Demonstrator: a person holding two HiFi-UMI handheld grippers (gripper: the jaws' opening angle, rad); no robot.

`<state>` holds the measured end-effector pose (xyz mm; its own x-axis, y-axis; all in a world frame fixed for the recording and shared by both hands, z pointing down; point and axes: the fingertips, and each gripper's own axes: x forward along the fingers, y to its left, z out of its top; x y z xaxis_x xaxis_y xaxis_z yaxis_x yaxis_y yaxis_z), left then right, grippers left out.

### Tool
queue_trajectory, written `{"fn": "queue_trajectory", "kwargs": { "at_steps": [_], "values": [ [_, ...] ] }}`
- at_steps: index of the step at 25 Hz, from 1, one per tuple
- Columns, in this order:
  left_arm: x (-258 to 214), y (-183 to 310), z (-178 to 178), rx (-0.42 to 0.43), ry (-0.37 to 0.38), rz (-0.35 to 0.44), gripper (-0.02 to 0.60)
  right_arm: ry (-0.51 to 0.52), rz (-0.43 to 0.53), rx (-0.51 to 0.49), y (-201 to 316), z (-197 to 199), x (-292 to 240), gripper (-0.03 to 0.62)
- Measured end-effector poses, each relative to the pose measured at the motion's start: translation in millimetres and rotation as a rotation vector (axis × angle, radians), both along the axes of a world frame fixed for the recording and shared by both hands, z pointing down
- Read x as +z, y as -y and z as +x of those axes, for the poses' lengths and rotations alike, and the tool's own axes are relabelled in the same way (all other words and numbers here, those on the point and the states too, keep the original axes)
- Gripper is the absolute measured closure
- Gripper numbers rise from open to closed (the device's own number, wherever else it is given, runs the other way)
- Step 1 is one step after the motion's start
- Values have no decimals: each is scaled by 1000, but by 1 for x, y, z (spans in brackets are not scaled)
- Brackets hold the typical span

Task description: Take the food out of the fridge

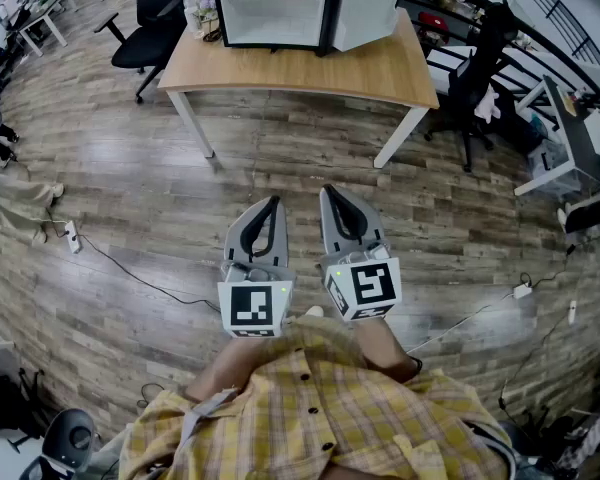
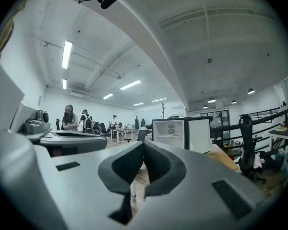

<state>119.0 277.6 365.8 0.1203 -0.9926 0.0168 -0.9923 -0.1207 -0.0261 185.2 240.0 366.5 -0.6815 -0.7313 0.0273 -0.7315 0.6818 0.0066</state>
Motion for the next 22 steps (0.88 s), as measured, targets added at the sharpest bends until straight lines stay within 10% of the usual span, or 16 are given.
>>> {"fn": "queue_trajectory", "kwargs": {
  "at_steps": [22],
  "values": [
    [17,11,-85,67,64,8,574,-134,-5,0,1,-79,16,586]
  ]
}}
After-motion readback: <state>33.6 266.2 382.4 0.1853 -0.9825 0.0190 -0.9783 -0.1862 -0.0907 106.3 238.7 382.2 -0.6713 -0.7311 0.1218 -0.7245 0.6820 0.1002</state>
